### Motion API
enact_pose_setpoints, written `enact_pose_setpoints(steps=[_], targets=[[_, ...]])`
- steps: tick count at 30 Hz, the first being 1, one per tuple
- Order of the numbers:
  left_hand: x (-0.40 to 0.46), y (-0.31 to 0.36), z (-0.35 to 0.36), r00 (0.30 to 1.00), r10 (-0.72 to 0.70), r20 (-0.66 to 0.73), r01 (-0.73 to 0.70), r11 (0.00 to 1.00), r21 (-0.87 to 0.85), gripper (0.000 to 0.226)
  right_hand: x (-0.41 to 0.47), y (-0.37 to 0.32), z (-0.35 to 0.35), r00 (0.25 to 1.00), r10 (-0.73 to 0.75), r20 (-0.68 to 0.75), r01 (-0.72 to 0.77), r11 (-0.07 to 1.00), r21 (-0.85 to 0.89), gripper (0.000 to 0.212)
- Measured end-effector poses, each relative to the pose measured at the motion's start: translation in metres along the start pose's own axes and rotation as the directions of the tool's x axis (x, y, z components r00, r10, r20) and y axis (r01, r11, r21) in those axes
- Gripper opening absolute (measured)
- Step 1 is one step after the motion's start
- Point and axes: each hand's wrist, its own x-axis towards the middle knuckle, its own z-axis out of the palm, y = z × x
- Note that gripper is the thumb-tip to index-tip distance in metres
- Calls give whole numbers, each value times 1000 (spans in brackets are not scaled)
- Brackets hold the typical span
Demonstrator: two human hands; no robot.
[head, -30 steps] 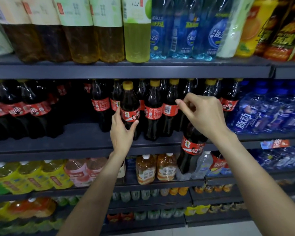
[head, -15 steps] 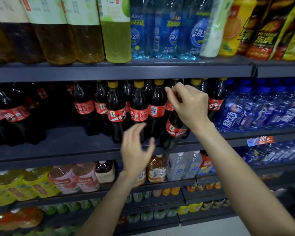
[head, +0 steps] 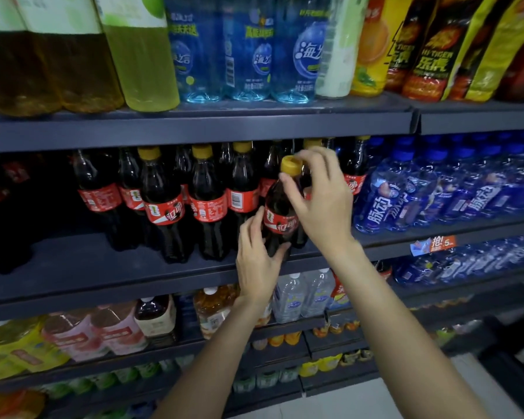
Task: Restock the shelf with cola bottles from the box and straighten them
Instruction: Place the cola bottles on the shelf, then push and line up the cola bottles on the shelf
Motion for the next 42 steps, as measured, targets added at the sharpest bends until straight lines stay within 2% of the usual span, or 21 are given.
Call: enact_pose_setpoints(steps=[2,4,7,9,12,15,20,26,30,37,39,42], targets=[[0,0,3,1000,3,-26,-3,1000,1,79,-27,8,-6,989,149,22,-150,987,49,27],[2,1,5,999,3,-52,-3,1000,-7,74,-49,13,-3,949,264,172,-277,959,56,33],[6,3,6,997,0,-75,0,1000,-6,69,-62,14,7,863,329,384,-386,919,79,55],[10,-1,6,997,5,-75,-2,1000,31,71,-61,15,14,839,357,411,-426,900,87,61],[7,-10,3,1000,18,-13,-17,992,126,83,-62,18,23,840,390,378,-459,882,109,61],[-2,-15,2,999,23,45,-31,982,187,91,-70,18,30,857,395,331,-456,881,130,52],[0,-9,8,1000,-20,4,19,979,202,92,-72,20,34,872,382,307,-440,885,150,41],[-6,-9,10,999,-31,-10,32,982,186,88,-75,28,24,862,354,363,-423,896,130,52],[-19,-7,10,998,-66,-24,69,982,177,77,-78,32,17,882,295,367,-339,939,61,56],[-36,-4,0,988,-156,0,155,982,106,66,-95,38,7,875,336,348,-365,931,18,53],[-39,-2,-14,991,-130,33,125,984,126,53,-98,33,3,910,280,306,-312,948,60,43],[-43,-5,-54,991,-15,130,-12,980,198,39,-100,18,2,949,26,313,-68,990,123,25]])
